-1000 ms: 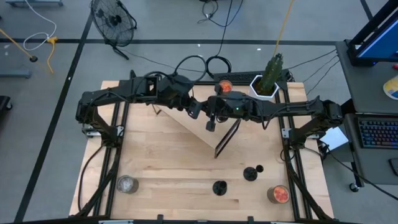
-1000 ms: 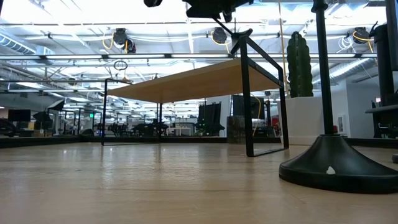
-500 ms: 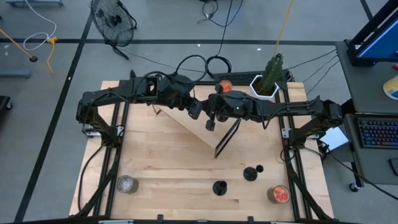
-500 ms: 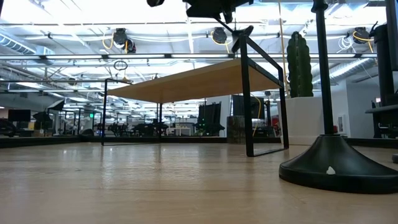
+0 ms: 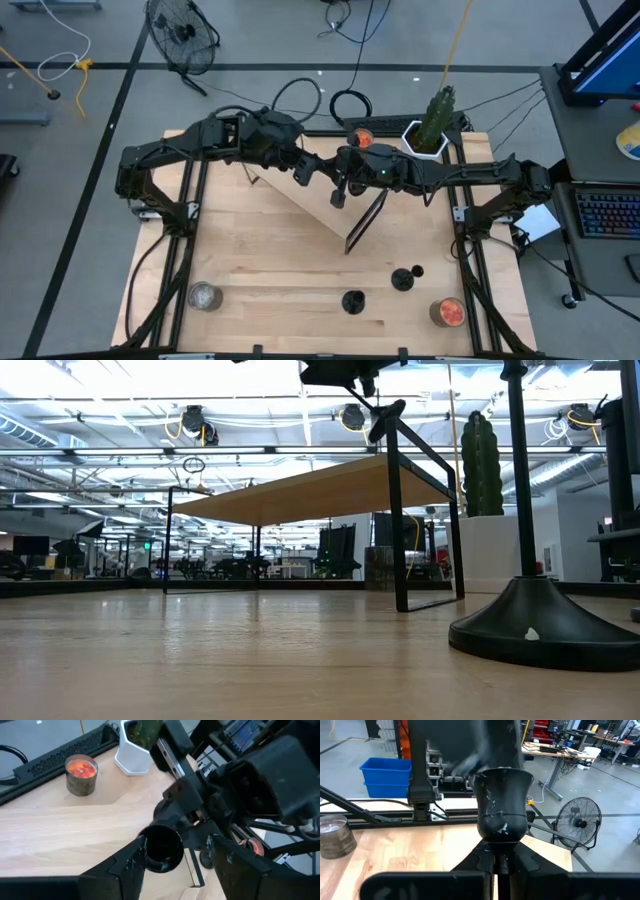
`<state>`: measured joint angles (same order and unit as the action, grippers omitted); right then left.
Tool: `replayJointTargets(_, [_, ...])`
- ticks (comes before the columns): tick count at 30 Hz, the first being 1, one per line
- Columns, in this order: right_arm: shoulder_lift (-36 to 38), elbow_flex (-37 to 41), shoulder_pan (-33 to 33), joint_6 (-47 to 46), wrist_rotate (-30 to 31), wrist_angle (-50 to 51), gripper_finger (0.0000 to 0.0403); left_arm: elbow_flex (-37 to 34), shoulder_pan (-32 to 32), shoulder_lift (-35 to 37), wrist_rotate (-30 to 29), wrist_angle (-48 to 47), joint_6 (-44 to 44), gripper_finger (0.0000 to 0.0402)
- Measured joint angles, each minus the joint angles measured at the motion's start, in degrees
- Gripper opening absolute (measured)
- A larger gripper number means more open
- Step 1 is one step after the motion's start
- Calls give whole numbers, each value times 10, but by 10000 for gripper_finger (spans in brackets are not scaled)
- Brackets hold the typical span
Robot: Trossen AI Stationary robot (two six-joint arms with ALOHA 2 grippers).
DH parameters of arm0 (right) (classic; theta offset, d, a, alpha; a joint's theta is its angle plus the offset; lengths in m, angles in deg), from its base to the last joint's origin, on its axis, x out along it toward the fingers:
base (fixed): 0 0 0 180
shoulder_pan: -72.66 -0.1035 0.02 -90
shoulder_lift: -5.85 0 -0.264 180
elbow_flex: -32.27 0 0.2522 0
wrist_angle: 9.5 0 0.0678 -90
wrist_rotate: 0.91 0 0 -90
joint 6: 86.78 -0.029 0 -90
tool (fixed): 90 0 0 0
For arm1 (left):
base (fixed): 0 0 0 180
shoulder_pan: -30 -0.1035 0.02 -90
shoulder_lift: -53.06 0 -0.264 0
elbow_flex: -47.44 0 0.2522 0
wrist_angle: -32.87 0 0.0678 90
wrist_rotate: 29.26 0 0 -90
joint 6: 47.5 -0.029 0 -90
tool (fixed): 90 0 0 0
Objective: Pick & Place candle stick holders
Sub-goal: Put the top black candle holder on the shelf
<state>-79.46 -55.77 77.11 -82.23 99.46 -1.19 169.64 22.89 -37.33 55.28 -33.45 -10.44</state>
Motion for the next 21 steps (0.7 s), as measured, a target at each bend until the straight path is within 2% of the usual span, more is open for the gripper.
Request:
replayJointTargets(10, [0, 0, 0, -10, -1, -8, 12, 0, -1, 20, -27, -1, -23, 221])
replayJointTargets(14, [0, 0, 4, -44, -2, -20, 12, 1, -4, 31, -31, -7, -24, 221])
replayJointTargets(21, [0, 0, 12, -71, 0, -46, 12, 0, 8, 58, -96, -63, -32, 221])
